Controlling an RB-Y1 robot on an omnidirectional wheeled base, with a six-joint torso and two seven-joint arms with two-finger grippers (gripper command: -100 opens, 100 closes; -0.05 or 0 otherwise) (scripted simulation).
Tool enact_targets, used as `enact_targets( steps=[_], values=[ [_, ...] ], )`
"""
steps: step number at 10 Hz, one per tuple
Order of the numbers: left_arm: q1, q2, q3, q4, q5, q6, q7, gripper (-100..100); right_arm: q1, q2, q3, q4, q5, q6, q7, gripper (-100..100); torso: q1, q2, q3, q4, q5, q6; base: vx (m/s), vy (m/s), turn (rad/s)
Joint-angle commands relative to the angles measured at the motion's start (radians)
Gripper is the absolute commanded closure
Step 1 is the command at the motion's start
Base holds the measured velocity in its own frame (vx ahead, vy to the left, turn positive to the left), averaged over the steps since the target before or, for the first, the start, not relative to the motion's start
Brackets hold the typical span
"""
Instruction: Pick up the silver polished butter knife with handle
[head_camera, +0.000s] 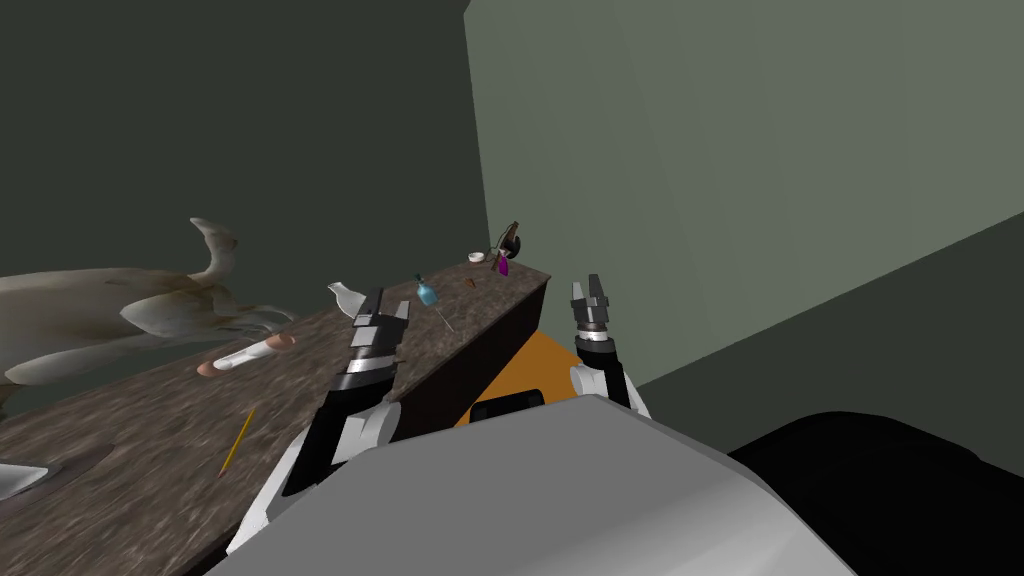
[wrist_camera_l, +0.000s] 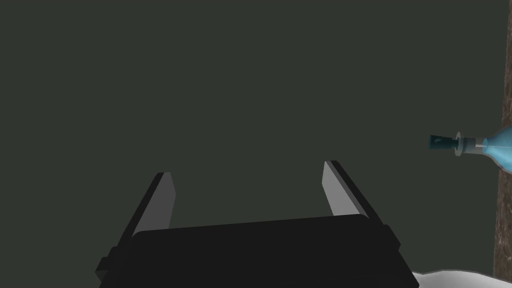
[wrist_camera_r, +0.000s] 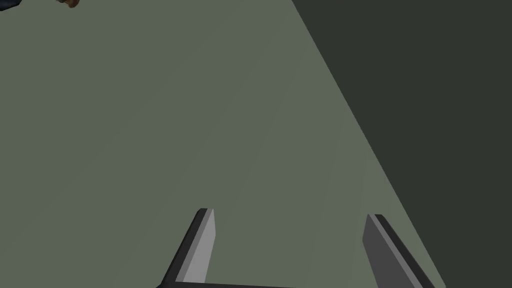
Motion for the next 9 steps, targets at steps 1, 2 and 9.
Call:
enact_targets(
  steps=[1, 2, 9],
  values=[
    [-0.012, 0.048, 0.011, 0.002, 0.005, 0.042, -0.01, -100, 0.0, 0.0, 0.0, 0.0, 0.0, 0.0, 0.0, 0, 0.0, 0.0, 0.0, 0.0, 0.0, 0.0, 0.012, -0.011, -0.062],
    [-0.022, 0.078, 0.019, 0.006, 0.009, 0.068, -0.02, -100, 0.0, 0.0, 0.0, 0.0, 0.0, 0.0, 0.0, 0, 0.0, 0.0, 0.0, 0.0, 0.0, 0.0, 0.017, -0.018, -0.118],
    [-0.065, 0.247, 0.048, 0.036, 0.03, 0.235, -0.06, -100, 0.0, 0.0, 0.0, 0.0, 0.0, 0.0, 0.0, 0, -0.001, -0.001, 0.0, 0.0, 0.0, 0.0, 0.02, -0.018, -0.083]
  ],
)
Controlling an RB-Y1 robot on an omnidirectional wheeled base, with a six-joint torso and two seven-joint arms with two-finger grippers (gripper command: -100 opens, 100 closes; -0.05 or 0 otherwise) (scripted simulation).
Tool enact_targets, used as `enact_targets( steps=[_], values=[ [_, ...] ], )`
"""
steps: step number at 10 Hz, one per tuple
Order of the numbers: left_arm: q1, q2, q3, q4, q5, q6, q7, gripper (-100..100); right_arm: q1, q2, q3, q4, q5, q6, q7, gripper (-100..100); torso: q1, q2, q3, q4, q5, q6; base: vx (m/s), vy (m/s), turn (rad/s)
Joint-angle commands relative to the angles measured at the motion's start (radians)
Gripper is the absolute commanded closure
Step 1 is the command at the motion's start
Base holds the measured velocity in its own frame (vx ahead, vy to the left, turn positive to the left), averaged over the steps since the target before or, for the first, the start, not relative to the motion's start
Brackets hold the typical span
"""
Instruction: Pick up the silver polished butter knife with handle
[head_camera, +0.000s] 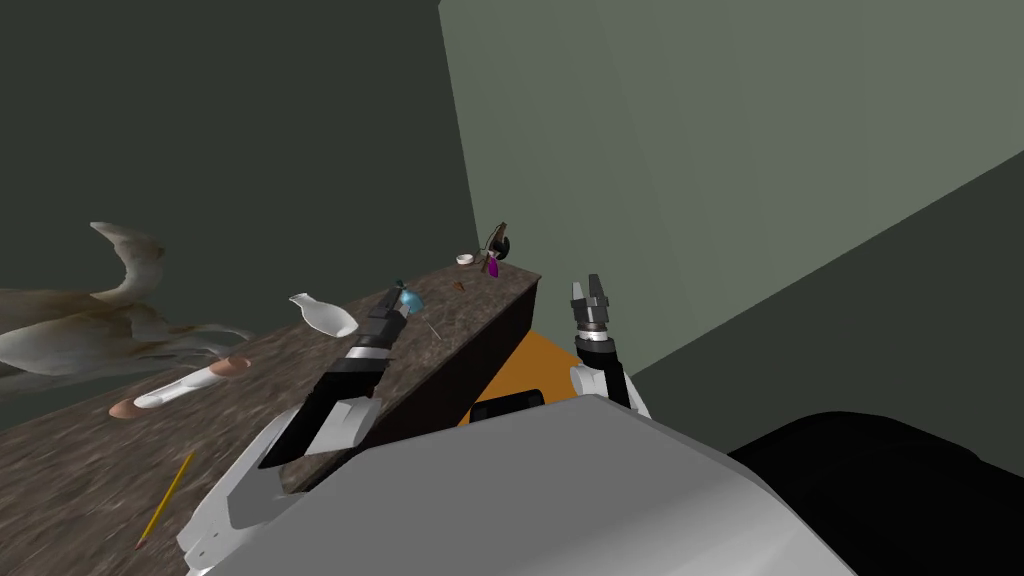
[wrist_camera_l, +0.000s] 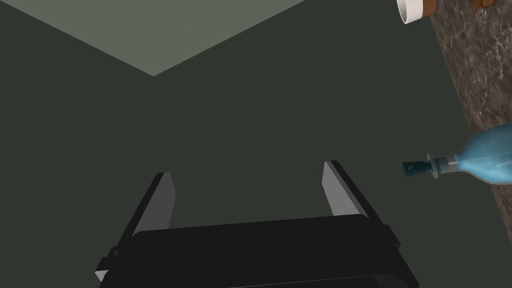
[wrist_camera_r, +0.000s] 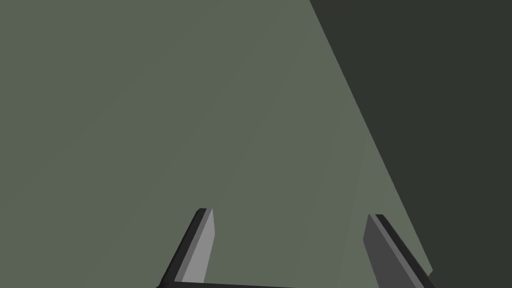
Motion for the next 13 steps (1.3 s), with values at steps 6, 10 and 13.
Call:
enact_targets(
  steps=[6, 10, 13],
  values=[
    [-0.038, 0.178, 0.016, 0.061, 0.03, 0.183, -0.047, -100, 0.0, 0.0, 0.0, 0.0, 0.0, 0.0, 0.0, 0, -0.001, 0.0, 0.0, 0.0, 0.0, 0.0, 0.031, -0.033, -0.094],
    [-0.053, 0.273, 0.016, 0.101, 0.047, 0.284, -0.066, -100, 0.0, 0.0, 0.0, 0.0, 0.0, 0.0, 0.0, 0, -0.001, 0.0, 0.0, 0.0, 0.0, -0.001, 0.031, -0.033, -0.058],
    [-0.059, 0.312, 0.013, 0.123, 0.055, 0.338, -0.074, -100, 0.0, 0.0, 0.0, 0.0, 0.0, 0.0, 0.0, 0, -0.001, -0.001, -0.001, 0.0, 0.0, 0.0, 0.037, -0.031, -0.049]
  ],
)
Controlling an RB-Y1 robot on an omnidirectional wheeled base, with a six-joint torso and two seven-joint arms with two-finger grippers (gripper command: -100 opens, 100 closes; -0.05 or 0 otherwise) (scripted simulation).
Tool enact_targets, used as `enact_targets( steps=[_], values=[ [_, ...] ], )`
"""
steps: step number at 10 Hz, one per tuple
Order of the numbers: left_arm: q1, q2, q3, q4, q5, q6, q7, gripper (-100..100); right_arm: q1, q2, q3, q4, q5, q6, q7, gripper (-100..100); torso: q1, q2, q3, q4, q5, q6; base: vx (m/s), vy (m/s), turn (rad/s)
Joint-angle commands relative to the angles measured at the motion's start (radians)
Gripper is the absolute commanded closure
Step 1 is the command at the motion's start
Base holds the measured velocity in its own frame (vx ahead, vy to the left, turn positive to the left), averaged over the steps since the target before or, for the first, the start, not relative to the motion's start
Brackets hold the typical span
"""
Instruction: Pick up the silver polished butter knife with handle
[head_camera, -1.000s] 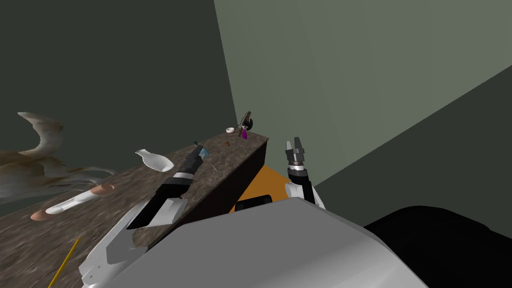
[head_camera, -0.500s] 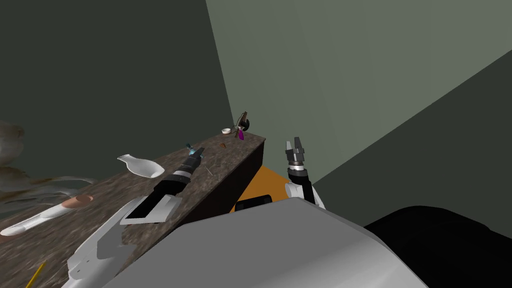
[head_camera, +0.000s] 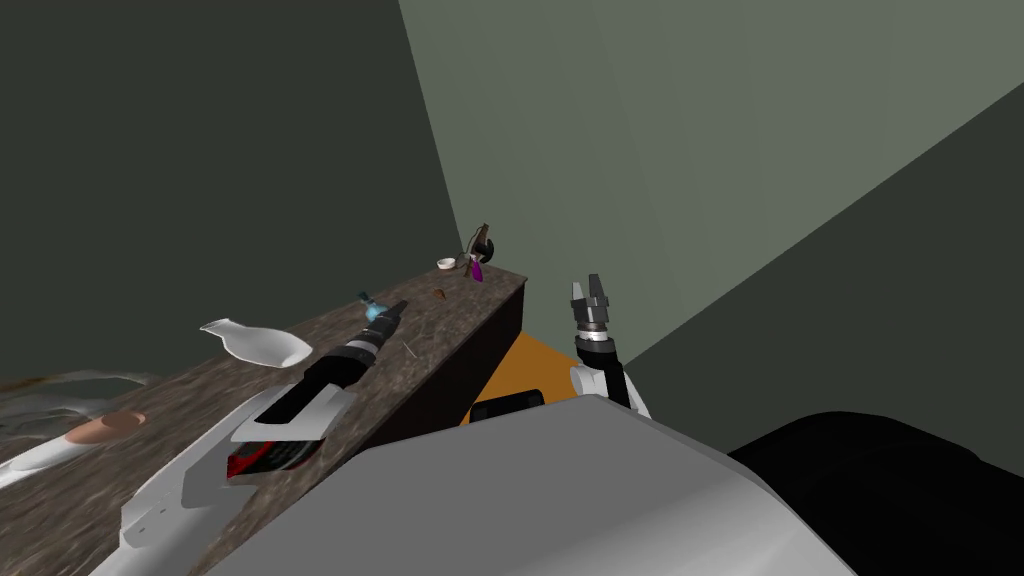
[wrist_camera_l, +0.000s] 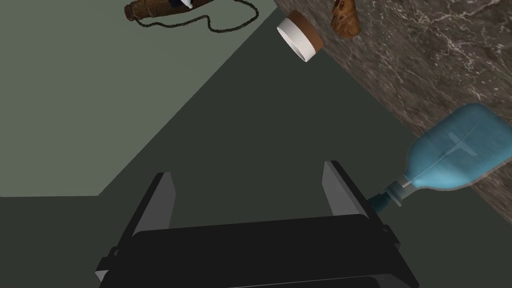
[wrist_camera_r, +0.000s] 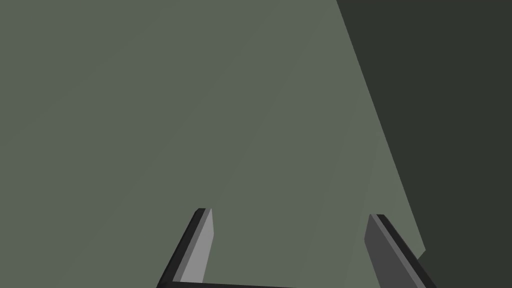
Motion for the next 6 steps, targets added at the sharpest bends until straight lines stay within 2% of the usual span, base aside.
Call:
enact_targets(
  steps=[1, 2, 3, 4, 5, 6],
  values=[
    [-0.008, 0.041, -0.006, 0.024, 0.009, 0.05, -0.011, -100, 0.0, 0.0, 0.0, 0.0, 0.0, 0.0, 0.0, 0, 0.0, 0.0, 0.0, 0.0, 0.0, 0.0, 0.033, -0.04, -0.078],
    [-0.008, 0.041, -0.006, 0.024, 0.009, 0.06, -0.011, -100, 0.0, 0.0, 0.0, 0.0, 0.0, 0.0, 0.0, 0, -0.001, 0.0, 0.0, 0.0, 0.0, 0.0, 0.028, -0.033, -0.035],
    [-0.013, 0.077, -0.011, 0.05, 0.018, 0.098, -0.019, -100, 0.0, 0.0, 0.0, 0.0, 0.0, 0.0, 0.0, 0, 0.0, 0.0, 0.0, 0.0, 0.0, 0.0, 0.029, -0.04, -0.068],
    [-0.013, 0.077, -0.011, 0.05, 0.018, 0.102, -0.019, -100, 0.0, 0.0, 0.0, 0.0, 0.0, 0.0, 0.0, 0, -0.001, 0.0, 0.0, 0.0, 0.0, 0.0, 0.027, -0.035, -0.034],
    [-0.016, 0.112, -0.017, 0.078, 0.027, 0.137, -0.026, -100, 0.0, 0.0, 0.0, 0.0, 0.0, 0.0, 0.0, 0, -0.001, 0.001, 0.0, 0.0, 0.0, 0.0, 0.038, -0.05, -0.062],
    [-0.016, 0.112, -0.017, 0.078, 0.027, 0.143, -0.026, -100, 0.0, 0.0, 0.0, 0.0, 0.0, 0.0, 0.0, 0, -0.001, 0.0, 0.0, 0.0, 0.0, 0.0, 0.035, -0.04, -0.031]
  ],
)
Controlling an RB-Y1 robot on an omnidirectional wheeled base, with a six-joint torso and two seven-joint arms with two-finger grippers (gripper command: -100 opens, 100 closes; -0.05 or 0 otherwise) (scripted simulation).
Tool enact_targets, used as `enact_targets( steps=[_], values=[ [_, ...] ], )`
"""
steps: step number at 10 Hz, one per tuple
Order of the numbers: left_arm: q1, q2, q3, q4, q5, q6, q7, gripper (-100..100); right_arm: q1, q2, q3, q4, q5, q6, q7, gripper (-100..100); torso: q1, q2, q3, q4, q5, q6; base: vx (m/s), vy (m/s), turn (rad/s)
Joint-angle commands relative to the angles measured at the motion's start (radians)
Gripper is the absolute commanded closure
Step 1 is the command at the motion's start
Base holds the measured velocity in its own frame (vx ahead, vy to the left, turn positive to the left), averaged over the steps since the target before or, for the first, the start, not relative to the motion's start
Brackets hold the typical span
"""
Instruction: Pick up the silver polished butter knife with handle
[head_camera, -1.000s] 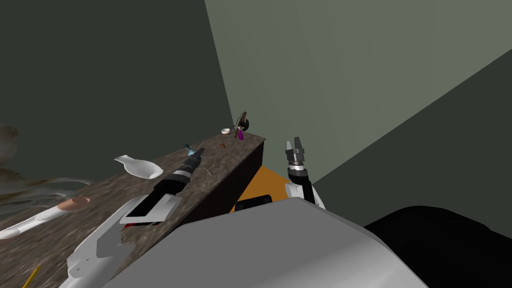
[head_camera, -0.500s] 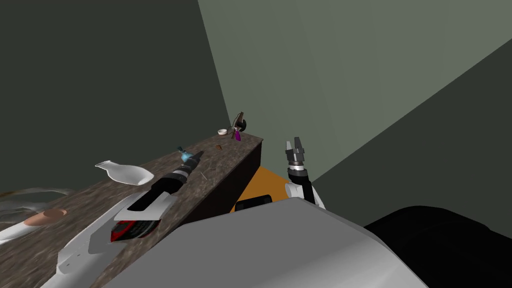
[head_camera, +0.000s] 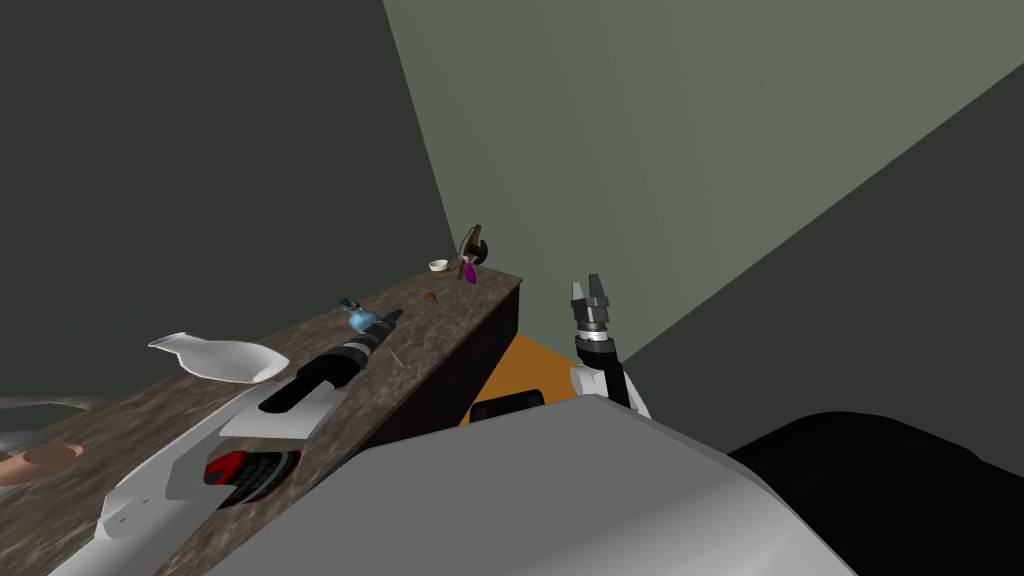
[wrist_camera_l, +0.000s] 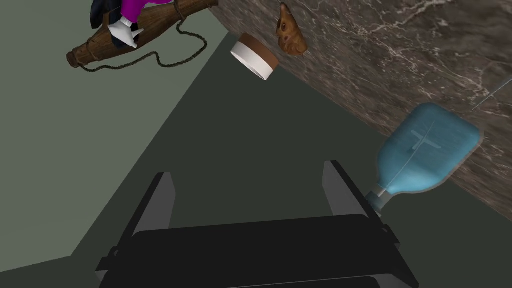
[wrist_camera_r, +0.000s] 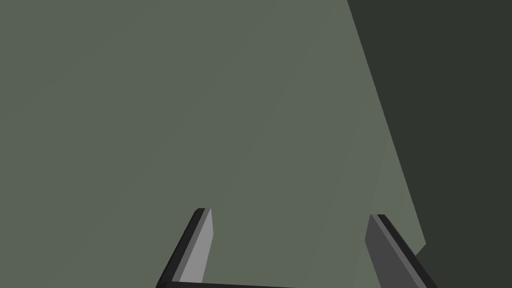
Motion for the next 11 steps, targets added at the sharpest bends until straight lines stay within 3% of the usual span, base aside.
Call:
enact_targets(
  steps=[1, 3, 5, 6, 8, 9, 11],
  values=[
    [-0.006, 0.034, -0.012, 0.034, 0.008, 0.05, -0.01, -100, 0.0, 0.0, 0.0, 0.0, 0.0, 0.0, 0.0, 0, 0.0, 0.0, 0.0, 0.0, 0.0, 0.0, 0.04, -0.035, -0.058],
    [-0.008, 0.065, -0.02, 0.064, 0.017, 0.088, -0.016, -100, 0.0, 0.0, 0.0, 0.0, 0.0, 0.0, 0.0, 0, -0.001, -0.002, -0.001, 0.0, 0.0, 0.0, 0.062, -0.054, -0.053],
    [-0.01, 0.123, -0.039, 0.125, 0.035, 0.148, -0.027, -100, 0.0, 0.0, 0.0, 0.0, 0.0, 0.0, 0.0, 0, -0.001, -0.001, -0.001, 0.0, 0.0, 0.0, 0.052, -0.067, -0.054],
    [-0.01, 0.123, -0.039, 0.125, 0.035, 0.158, -0.027, -100, 0.0, 0.0, 0.0, 0.0, 0.0, 0.0, 0.0, 0, -0.002, -0.001, -0.001, 0.0, 0.0, 0.0, 0.043, -0.05, -0.015],
    [-0.009, 0.172, -0.062, 0.186, 0.052, 0.217, -0.036, -100, 0.0, 0.0, 0.0, 0.0, 0.0, 0.0, 0.0, 0, 0.0, 0.0, 0.0, 0.0, 0.0, 0.0, 0.052, -0.056, -0.043],
    [-0.009, 0.172, -0.062, 0.186, 0.052, 0.221, -0.036, -100, 0.0, 0.0, 0.0, 0.0, 0.0, 0.0, 0.0, 0, -0.001, -0.001, -0.001, 0.0, 0.0, 0.0, 0.045, -0.049, -0.012],
    [-0.005, 0.212, -0.086, 0.245, 0.069, 0.275, -0.043, -100, 0.0, 0.0, 0.0, 0.0, 0.0, 0.0, 0.0, 0, 0.0, 0.0, 0.0, 0.0, 0.0, 0.0, 0.042, -0.05, -0.034]
  ],
)
